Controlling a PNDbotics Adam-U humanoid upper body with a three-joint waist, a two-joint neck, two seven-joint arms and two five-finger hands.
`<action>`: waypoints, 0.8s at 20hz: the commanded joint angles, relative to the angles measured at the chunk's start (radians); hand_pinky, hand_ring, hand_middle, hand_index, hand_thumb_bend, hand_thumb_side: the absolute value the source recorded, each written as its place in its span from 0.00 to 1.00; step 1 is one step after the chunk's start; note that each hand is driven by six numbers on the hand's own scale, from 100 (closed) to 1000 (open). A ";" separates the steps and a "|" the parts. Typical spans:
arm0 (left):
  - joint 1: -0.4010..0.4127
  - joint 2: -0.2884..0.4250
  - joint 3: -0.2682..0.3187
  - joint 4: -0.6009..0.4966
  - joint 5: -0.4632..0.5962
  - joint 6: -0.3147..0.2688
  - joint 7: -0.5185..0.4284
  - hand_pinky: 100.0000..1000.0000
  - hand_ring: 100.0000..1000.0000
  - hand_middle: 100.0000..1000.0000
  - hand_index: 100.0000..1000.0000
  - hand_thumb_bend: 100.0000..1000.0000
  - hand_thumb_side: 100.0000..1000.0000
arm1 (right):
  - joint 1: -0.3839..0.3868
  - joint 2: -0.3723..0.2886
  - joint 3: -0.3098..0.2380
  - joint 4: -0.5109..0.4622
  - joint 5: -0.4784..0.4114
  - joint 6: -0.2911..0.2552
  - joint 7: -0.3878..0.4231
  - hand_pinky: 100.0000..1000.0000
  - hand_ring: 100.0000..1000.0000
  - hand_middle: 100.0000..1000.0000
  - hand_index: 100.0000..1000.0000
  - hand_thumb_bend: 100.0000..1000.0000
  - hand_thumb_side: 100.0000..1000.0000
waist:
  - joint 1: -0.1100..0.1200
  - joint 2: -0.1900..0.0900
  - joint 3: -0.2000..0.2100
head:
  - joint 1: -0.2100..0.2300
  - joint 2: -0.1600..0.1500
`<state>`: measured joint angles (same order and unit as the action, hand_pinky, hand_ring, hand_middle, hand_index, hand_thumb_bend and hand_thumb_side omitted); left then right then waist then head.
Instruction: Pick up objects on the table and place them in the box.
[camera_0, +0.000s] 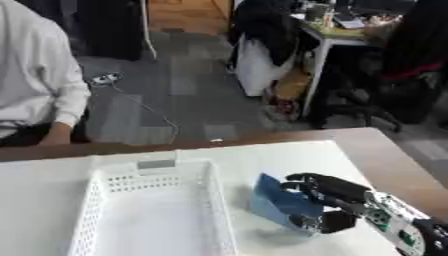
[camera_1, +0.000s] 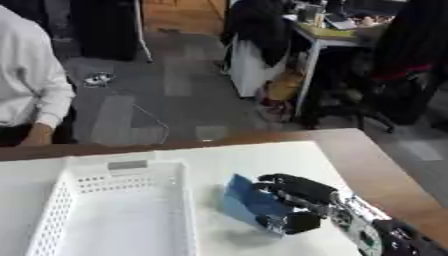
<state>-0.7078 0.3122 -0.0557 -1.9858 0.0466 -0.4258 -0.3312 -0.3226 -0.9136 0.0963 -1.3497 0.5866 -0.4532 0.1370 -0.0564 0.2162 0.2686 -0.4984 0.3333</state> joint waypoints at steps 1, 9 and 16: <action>-0.024 -0.002 -0.001 -0.014 -0.006 0.002 -0.011 0.40 0.30 0.47 0.56 0.67 0.82 | -0.005 -0.018 -0.007 -0.007 0.008 -0.004 -0.003 1.00 1.00 0.00 1.00 0.25 0.92 | -0.001 -0.012 0.004 | -0.032 -0.022; -0.037 -0.010 -0.004 -0.014 -0.013 0.012 -0.040 0.40 0.30 0.47 0.56 0.67 0.82 | 0.002 -0.005 -0.006 0.006 0.021 -0.018 0.014 1.00 1.00 0.00 1.00 0.25 0.93 | -0.009 -0.005 0.015 | -0.037 -0.026; -0.039 -0.012 -0.002 -0.014 -0.017 0.015 -0.050 0.40 0.30 0.47 0.56 0.66 0.82 | 0.008 0.017 0.005 0.012 0.044 -0.045 0.062 1.00 1.00 0.00 1.00 0.26 0.94 | -0.007 -0.005 0.015 | 0.000 -0.011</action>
<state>-0.7278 0.2958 -0.0615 -1.9858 0.0318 -0.4098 -0.3778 -0.3138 -0.8785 0.1042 -1.3359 0.6233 -0.4942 0.1894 -0.0659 0.2262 0.2835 -0.5062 0.3223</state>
